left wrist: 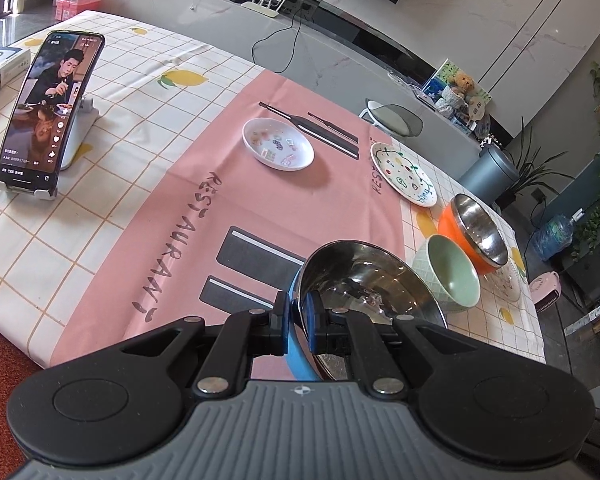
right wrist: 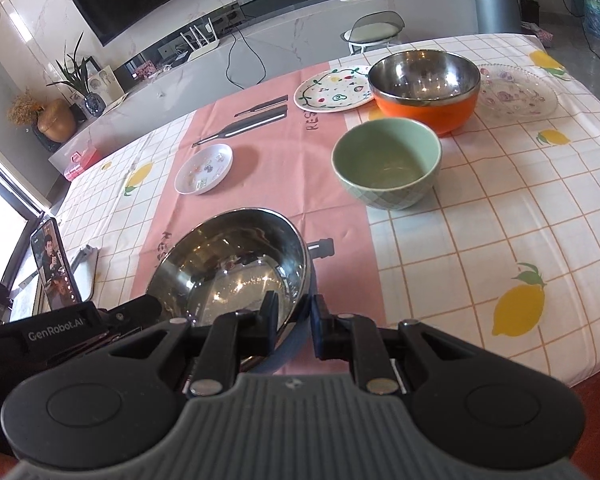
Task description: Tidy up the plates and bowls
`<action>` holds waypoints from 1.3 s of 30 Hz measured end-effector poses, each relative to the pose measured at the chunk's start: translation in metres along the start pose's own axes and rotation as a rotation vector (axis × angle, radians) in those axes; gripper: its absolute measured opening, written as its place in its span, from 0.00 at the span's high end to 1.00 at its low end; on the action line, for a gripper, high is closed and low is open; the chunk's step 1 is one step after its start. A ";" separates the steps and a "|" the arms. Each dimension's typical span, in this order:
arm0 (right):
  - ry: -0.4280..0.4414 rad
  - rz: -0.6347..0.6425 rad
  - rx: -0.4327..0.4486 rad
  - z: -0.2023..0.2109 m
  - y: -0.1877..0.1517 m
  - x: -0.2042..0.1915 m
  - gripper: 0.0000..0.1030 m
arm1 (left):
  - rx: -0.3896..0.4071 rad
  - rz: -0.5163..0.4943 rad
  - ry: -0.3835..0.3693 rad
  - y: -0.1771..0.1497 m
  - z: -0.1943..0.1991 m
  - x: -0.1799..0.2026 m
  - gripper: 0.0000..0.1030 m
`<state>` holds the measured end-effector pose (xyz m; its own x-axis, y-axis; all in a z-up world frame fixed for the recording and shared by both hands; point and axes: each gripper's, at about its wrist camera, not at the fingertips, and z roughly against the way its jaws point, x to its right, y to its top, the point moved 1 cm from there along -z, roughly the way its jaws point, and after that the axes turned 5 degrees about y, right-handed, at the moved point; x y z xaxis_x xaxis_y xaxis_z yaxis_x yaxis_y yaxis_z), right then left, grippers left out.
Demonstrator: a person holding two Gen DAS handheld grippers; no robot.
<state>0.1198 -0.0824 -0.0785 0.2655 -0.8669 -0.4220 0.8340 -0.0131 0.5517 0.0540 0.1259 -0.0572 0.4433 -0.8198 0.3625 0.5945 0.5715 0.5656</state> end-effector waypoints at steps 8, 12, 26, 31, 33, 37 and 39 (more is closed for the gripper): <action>0.001 0.000 -0.025 -0.012 -0.001 0.002 0.85 | 0.018 -0.013 0.017 0.001 -0.008 -0.002 0.91; 0.003 0.004 -0.033 -0.018 -0.001 0.000 0.85 | 0.025 -0.011 0.018 0.004 -0.011 -0.004 0.91; 0.002 0.047 0.019 -0.002 0.004 -0.003 0.64 | 0.096 -0.023 0.027 0.012 0.004 0.002 0.65; -0.009 0.076 0.074 0.014 0.010 0.000 0.54 | 0.143 -0.077 -0.039 0.020 0.018 0.023 0.57; -0.021 0.078 0.093 0.019 0.015 0.004 0.51 | 0.148 -0.101 -0.069 0.022 0.021 0.034 0.56; -0.049 0.060 0.119 0.029 0.028 0.019 0.50 | 0.140 -0.138 -0.128 0.027 0.021 0.058 0.56; -0.063 0.052 0.134 0.034 0.035 0.028 0.49 | 0.131 -0.151 -0.152 0.030 0.019 0.069 0.56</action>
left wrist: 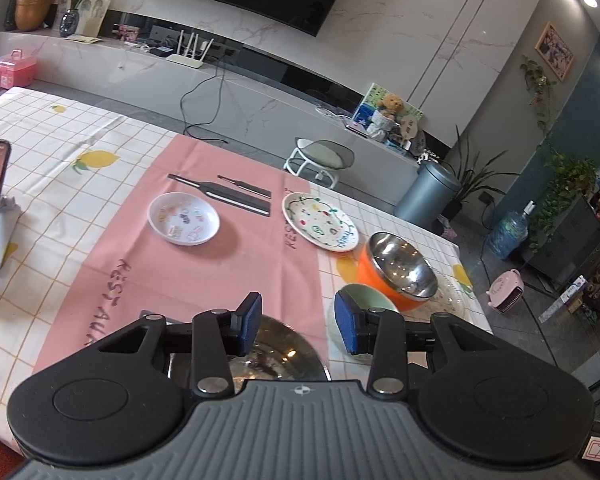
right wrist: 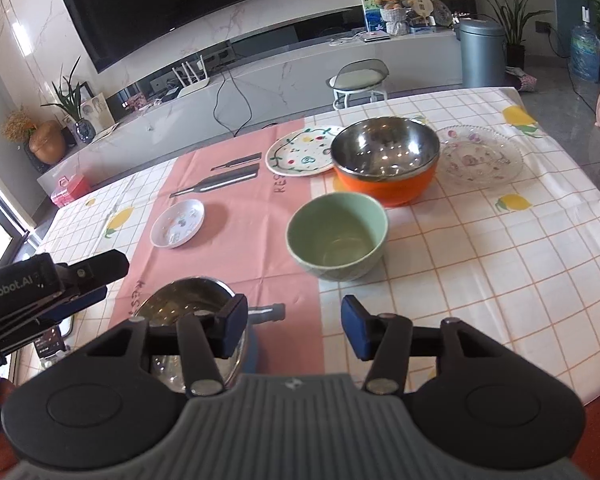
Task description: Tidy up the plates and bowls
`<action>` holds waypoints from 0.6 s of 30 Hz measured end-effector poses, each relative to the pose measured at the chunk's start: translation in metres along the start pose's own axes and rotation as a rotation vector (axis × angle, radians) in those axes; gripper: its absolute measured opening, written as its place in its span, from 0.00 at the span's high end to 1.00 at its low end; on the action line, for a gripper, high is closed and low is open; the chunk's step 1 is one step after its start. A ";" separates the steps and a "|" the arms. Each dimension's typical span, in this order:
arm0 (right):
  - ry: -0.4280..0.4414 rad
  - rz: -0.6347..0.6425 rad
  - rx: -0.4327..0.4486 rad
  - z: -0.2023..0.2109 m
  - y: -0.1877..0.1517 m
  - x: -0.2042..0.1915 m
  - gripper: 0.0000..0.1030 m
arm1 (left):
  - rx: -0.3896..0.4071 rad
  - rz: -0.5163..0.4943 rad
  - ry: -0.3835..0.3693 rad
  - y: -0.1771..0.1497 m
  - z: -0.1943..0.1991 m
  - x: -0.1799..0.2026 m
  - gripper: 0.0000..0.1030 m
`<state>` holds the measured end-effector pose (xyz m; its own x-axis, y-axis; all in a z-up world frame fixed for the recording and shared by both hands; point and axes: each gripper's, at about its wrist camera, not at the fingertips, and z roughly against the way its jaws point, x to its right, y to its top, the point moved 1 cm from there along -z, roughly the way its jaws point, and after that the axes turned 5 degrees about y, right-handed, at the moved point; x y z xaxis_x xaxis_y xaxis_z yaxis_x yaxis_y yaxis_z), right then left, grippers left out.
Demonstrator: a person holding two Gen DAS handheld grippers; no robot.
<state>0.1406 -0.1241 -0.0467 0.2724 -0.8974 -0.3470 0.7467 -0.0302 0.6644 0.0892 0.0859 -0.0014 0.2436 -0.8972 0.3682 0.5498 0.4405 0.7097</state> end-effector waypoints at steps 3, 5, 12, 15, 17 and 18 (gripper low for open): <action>-0.029 -0.004 0.026 0.005 0.012 0.013 0.47 | -0.028 0.003 -0.043 0.008 -0.011 0.013 0.56; -0.046 -0.005 0.044 0.007 0.020 0.021 0.45 | -0.046 0.003 -0.066 0.013 -0.019 0.021 0.56; -0.097 -0.004 0.077 0.007 0.046 0.045 0.44 | -0.112 -0.003 -0.107 0.028 -0.050 0.043 0.56; -0.124 -0.003 0.080 0.001 0.057 0.055 0.44 | -0.139 0.011 -0.114 0.032 -0.064 0.047 0.56; -0.141 -0.008 0.077 -0.005 0.064 0.061 0.44 | -0.154 0.012 -0.112 0.035 -0.075 0.050 0.56; -0.148 -0.012 0.075 -0.008 0.066 0.065 0.44 | -0.161 0.015 -0.113 0.036 -0.079 0.050 0.56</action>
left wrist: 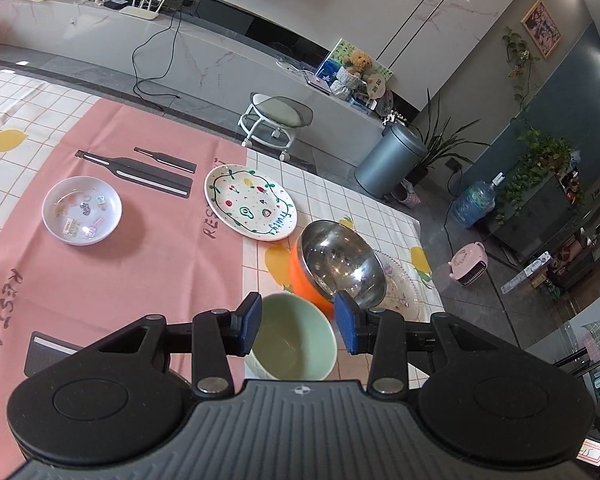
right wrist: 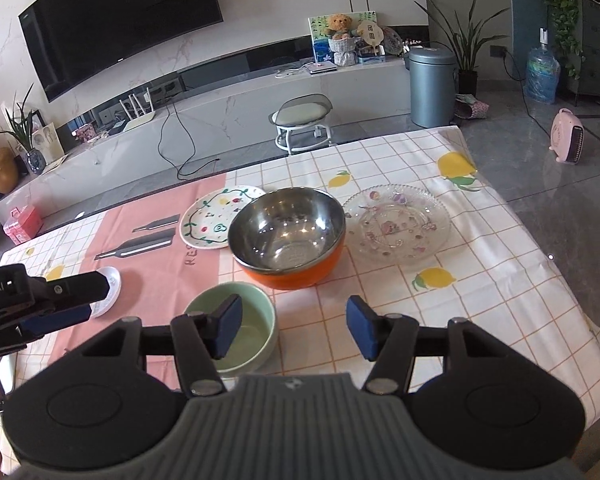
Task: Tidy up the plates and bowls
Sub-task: 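Move the open left tool to the orange bowl and grasp its rim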
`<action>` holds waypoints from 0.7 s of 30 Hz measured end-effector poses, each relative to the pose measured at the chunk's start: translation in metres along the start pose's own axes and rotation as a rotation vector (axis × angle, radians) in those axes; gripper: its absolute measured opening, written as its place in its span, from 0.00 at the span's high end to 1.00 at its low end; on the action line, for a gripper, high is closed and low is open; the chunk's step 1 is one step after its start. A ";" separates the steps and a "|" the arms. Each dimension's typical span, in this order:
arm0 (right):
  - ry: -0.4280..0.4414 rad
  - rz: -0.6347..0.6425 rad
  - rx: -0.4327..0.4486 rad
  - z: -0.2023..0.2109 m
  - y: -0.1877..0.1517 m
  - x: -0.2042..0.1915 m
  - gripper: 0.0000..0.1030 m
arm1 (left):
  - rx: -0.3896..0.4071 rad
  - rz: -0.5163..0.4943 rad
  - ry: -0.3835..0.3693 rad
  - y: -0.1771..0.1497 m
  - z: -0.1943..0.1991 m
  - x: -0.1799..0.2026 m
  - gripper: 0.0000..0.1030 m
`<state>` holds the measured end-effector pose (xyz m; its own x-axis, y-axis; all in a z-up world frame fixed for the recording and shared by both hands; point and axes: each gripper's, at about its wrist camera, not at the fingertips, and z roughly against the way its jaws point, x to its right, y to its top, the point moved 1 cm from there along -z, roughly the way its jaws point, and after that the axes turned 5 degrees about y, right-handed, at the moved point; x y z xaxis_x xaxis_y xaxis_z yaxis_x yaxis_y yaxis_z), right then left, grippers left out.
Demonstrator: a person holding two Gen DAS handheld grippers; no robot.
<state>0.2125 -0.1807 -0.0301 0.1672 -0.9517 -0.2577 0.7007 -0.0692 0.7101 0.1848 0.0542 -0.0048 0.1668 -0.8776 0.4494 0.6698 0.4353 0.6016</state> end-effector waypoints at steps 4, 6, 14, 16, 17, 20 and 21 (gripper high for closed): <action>-0.024 -0.019 -0.018 -0.017 0.011 0.011 0.43 | -0.034 0.021 -0.011 0.008 -0.020 0.002 0.56; -0.029 -0.030 -0.031 -0.027 0.016 0.015 0.43 | -0.045 0.029 -0.016 0.012 -0.029 0.004 0.56; -0.032 -0.041 -0.070 -0.064 0.034 0.020 0.44 | -0.086 0.098 -0.015 0.026 -0.067 -0.006 0.56; -0.035 -0.042 -0.080 -0.075 0.038 0.019 0.44 | -0.095 0.118 -0.009 0.030 -0.075 -0.009 0.56; -0.035 -0.044 -0.087 -0.081 0.040 0.020 0.44 | -0.101 0.127 -0.008 0.032 -0.079 -0.008 0.56; -0.043 -0.050 -0.102 -0.096 0.046 0.022 0.45 | -0.123 0.137 -0.019 0.034 -0.091 -0.005 0.56; -0.051 -0.051 -0.103 -0.100 0.047 0.024 0.45 | -0.130 0.134 -0.019 0.035 -0.095 -0.002 0.54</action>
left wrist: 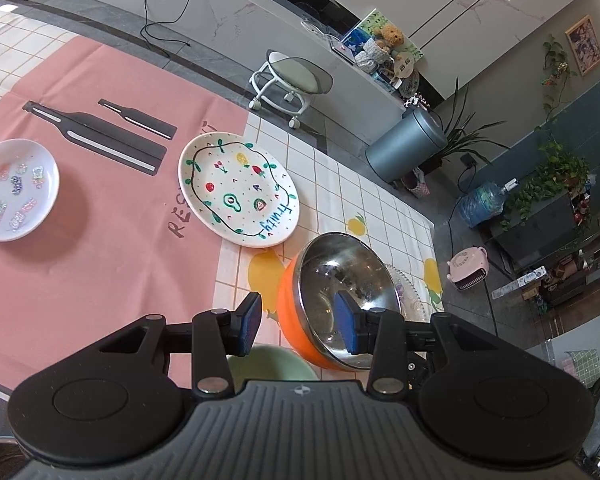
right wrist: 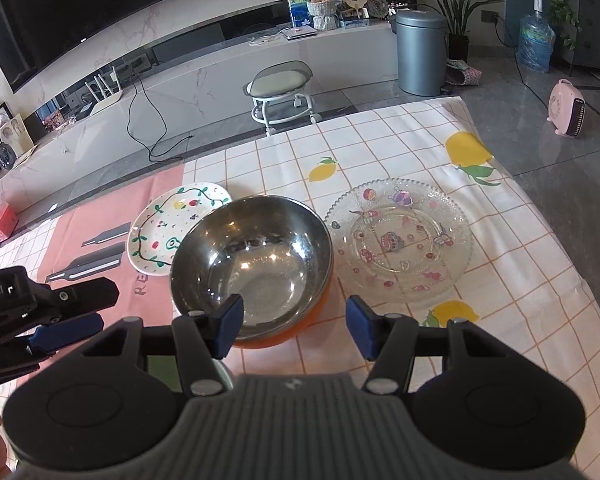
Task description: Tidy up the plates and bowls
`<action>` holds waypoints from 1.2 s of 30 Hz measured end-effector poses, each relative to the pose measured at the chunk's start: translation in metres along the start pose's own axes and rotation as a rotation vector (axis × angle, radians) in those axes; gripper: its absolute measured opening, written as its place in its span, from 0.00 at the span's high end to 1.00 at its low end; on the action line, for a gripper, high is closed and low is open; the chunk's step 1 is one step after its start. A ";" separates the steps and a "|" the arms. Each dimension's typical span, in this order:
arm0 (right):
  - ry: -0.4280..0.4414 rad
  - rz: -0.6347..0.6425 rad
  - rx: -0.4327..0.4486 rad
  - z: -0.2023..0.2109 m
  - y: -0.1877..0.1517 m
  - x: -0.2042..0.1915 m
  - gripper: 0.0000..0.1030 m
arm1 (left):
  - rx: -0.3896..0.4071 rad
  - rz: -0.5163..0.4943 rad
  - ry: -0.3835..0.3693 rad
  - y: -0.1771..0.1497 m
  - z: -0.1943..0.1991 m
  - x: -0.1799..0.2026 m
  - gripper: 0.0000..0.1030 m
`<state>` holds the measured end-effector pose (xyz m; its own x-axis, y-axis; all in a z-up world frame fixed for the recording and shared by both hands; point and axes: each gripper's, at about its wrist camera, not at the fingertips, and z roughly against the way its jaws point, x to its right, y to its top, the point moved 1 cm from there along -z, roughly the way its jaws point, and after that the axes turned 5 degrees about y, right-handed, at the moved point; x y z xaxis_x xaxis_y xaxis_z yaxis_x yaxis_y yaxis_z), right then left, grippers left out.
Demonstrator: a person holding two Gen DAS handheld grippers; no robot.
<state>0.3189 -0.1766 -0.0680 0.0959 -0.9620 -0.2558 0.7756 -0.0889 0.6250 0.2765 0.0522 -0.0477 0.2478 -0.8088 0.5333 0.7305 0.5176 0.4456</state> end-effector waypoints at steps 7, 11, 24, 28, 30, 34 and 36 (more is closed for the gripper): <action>-0.038 -0.057 -0.048 -0.028 0.007 0.015 0.53 | -0.043 -0.038 0.078 0.001 -0.030 0.015 0.45; -0.035 -0.070 -0.069 -0.038 0.005 0.020 0.57 | -0.060 -0.056 0.095 -0.001 -0.041 0.021 0.45; 0.004 -0.083 -0.071 -0.041 0.006 0.016 0.80 | -0.092 -0.111 0.124 -0.009 -0.054 0.030 0.80; 0.012 -0.104 -0.074 -0.038 0.005 0.018 0.81 | -0.083 -0.114 0.129 -0.010 -0.047 0.031 0.81; 0.020 -0.109 -0.067 -0.033 0.005 0.018 0.82 | -0.070 -0.118 0.118 -0.011 -0.041 0.033 0.81; 0.026 -0.103 -0.036 -0.017 0.007 0.016 0.82 | -0.037 -0.128 0.102 -0.011 -0.024 0.039 0.81; 0.031 -0.102 -0.013 -0.005 0.008 0.014 0.82 | -0.021 -0.134 0.093 -0.012 -0.014 0.043 0.81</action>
<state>0.3294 -0.1894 -0.0708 0.0356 -0.9396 -0.3405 0.7904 -0.1821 0.5850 0.2875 0.0078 -0.0402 0.2046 -0.8930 0.4010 0.7736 0.3985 0.4927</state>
